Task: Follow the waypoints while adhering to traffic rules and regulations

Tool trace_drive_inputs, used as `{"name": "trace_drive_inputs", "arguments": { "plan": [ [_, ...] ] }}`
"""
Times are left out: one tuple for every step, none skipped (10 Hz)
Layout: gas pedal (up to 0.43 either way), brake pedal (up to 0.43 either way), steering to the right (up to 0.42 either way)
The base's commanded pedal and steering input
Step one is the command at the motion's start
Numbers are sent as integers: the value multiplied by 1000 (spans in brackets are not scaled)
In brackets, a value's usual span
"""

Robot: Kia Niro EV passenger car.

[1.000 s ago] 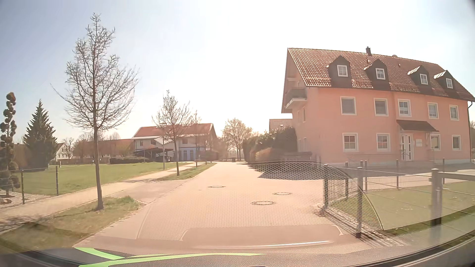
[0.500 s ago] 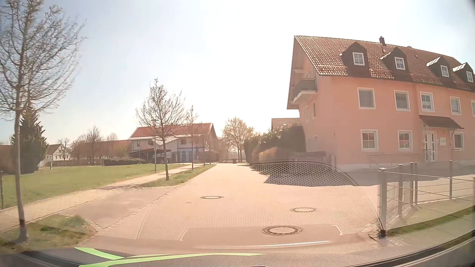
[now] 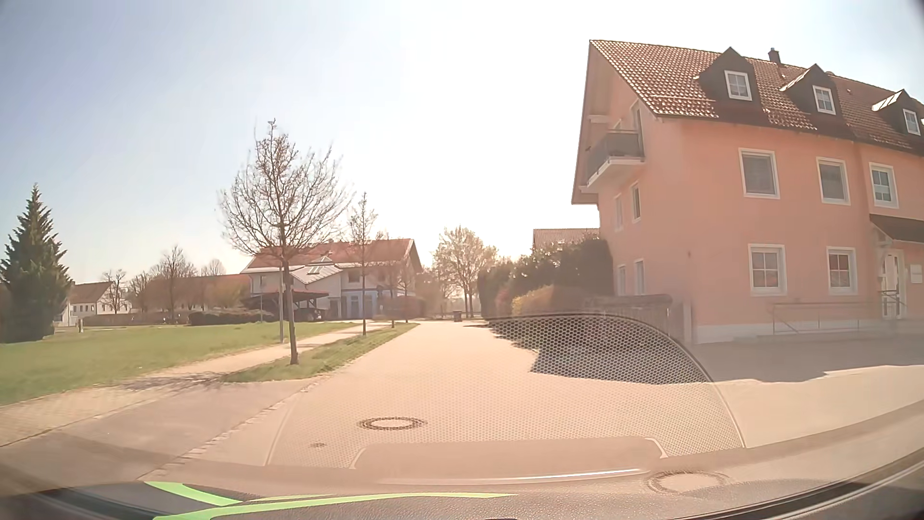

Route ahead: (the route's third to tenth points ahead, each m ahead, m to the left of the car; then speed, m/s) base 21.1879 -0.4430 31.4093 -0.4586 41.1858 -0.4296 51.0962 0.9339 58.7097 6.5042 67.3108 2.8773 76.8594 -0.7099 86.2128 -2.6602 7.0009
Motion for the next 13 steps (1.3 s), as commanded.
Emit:
{"name": "trace_drive_inputs", "arguments": {
  "plan": [
    [189, 0, -6],
    [209, 0, -5],
    [228, 0, -3],
    [228, 0, -3],
    [228, 0, -3],
    [228, 0, -3],
    [228, 0, -3],
    [228, 0, -3],
    [228, 0, -4],
    [228, 0, -3],
    [228, 0, -3],
    [228, 0, -3],
    [228, 0, -3]
  ]
}}
